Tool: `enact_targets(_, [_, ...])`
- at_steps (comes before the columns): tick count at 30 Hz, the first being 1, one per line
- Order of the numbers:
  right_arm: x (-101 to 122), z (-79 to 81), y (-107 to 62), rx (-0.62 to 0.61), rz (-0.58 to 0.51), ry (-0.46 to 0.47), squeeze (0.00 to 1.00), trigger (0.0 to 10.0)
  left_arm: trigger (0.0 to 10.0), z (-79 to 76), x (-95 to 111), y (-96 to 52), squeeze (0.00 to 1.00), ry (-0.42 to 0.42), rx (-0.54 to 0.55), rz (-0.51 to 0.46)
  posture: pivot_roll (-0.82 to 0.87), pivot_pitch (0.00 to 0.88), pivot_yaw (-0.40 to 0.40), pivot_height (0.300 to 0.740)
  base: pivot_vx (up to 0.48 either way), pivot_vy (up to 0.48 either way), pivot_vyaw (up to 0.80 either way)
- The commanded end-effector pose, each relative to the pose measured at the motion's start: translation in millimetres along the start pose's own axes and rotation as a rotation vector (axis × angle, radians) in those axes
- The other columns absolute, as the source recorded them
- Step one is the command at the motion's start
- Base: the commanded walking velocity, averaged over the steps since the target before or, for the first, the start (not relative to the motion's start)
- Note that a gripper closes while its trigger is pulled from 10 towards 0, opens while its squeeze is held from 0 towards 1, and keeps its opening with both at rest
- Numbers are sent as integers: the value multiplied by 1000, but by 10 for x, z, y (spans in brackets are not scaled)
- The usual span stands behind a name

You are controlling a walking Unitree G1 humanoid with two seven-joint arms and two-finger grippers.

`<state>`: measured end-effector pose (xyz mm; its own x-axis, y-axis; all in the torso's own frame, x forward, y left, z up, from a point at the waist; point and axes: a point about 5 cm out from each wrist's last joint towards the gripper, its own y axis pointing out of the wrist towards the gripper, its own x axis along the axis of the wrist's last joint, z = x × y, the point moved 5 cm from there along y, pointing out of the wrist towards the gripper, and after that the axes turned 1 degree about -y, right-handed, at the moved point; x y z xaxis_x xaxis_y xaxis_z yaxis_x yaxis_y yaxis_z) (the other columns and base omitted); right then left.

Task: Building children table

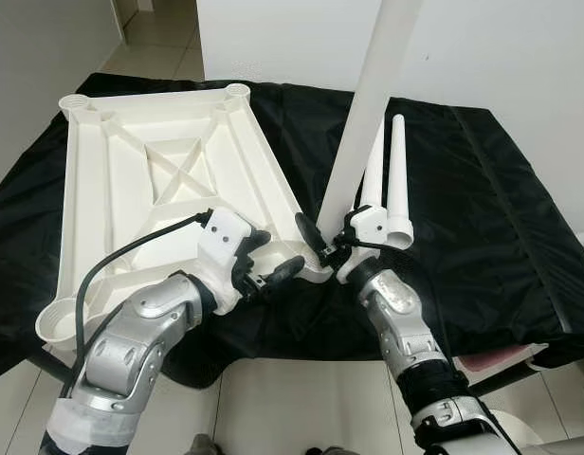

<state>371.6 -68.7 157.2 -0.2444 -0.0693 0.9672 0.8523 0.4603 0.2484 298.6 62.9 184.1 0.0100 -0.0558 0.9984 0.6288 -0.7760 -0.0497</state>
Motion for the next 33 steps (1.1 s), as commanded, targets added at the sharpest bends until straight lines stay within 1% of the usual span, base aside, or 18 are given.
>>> enact_targets(1, [-453,-102,-207,-93,185,48,0,10000,10000,38,8,-29,0,-2,50,-1,118,126,-45,740,0,0,0])
enact_targets(2, [-410,-104,-179,-132,171,44,0,10000,10000,38,9,-29,0,-3,50,-1,118,126,-45,740,0,0,0])
enact_targets(3, [-410,-104,-179,-132,171,44,0,10000,10000,38,9,-29,0,-3,50,-1,118,126,-45,740,0,0,0])
enact_targets(4, [-360,-104,-148,-175,155,28,0,10000,10000,38,10,-29,0,-3,50,-1,118,126,-45,740,0,0,0])
enact_targets(7, [-360,-104,-148,-175,155,28,0,10000,10000,38,10,-29,0,-3,50,-1,118,126,-45,740,0,0,0])
enact_targets(8, [-309,-69,-110,-201,138,30,0,10000,10000,38,11,-29,0,-1,49,0,117,127,-45,740,0,0,0])
enact_targets(10, [-225,-38,-43,-294,112,77,0,10000,10000,37,19,-22,0,-3,48,-3,117,125,-44,740,0,0,0])
enact_targets(11, [-225,-38,-43,-294,112,77,0,10000,10000,37,19,-22,0,-3,48,-3,117,125,-44,740,0,0,0])
enact_targets(12, [-210,-30,-29,-321,109,99,0,10000,10000,36,22,-21,0,-5,47,-5,117,125,-44,740,0,0,0])
enact_targets(14, [-201,-79,-31,-407,115,93,0,10000,10000,41,18,-17,0,-7,49,-4,116,123,-50,740,0,0,0])
enact_targets(18, [-204,-81,-29,-454,117,117,0,10000,10000,43,15,-15,0,-6,50,-3,116,120,-53,740,0,0,0])
enact_targets(20, [-200,-44,-17,-445,115,120,0,10000,10000,33,16,-10,0,-6,49,-5,116,119,-54,740,0,0,0])
enact_targets(24, [-190,-29,-12,-438,112,112,0,10000,10000,28,15,-6,0,-7,49,-6,117,114,-60,740,0,0,0])
enact_targets(26, [-160,-28,-2,-414,106,80,0,10000,10000,27,18,-1,0,-8,50,-10,118,108,-62,740,0,0,0])
enact_targets(29, [-163,40,-30,-332,101,13,0,10000,10000,29,15,1,0,-7,50,-11,118,103,-64,740,0,0,0])
enact_targets(30, [-163,40,-30,-332,101,13,0,10000,10000,29,15,1,0,-7,50,-11,118,103,-64,740,0,0,0])
enact_targets(31, [-187,79,-58,-293,104,-17,0,10000,10000,29,18,2,0,-7,50,-11,118,103,-64,740,0,0,0])
enact_targets(33, [-187,79,-58,-293,104,-17,0,10000,10000,29,18,2,0,-7,50,-11,118,103,-64,740,0,0,0])
